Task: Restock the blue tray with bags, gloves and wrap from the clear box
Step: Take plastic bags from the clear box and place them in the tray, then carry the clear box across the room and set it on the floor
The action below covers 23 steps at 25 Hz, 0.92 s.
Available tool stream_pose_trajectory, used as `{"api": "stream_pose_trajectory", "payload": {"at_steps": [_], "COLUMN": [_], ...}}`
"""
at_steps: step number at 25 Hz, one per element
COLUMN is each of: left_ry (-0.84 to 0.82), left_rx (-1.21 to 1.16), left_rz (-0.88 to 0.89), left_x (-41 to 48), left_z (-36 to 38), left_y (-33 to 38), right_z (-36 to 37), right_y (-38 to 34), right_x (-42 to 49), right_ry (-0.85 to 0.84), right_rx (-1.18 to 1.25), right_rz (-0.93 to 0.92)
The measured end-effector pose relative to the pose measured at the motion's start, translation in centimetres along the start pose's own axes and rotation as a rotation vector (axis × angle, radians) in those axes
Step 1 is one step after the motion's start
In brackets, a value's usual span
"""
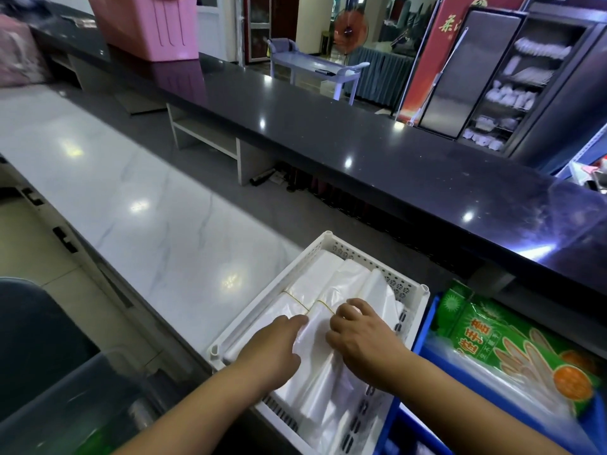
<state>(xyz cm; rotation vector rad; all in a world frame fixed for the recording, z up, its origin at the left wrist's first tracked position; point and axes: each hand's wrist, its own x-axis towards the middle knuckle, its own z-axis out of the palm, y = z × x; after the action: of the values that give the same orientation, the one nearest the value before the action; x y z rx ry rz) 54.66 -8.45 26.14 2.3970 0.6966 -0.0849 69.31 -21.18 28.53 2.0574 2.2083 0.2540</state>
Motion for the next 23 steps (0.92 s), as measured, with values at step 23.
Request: {"api": "stream_pose_trajectory", "payload": {"at_steps": [23], "left_ry": [0.779], "left_rx": [-0.158], "left_rz": [-0.428], "left_x": [-18.2], "left_z": [-14.9], "left_y": [-19.6], "right_z": [-6.3], "right_y": [-19.1], "right_x": [23.4], "right_ry": [0.011], "right_rx": [0.22], "right_rz": [-0.354]}}
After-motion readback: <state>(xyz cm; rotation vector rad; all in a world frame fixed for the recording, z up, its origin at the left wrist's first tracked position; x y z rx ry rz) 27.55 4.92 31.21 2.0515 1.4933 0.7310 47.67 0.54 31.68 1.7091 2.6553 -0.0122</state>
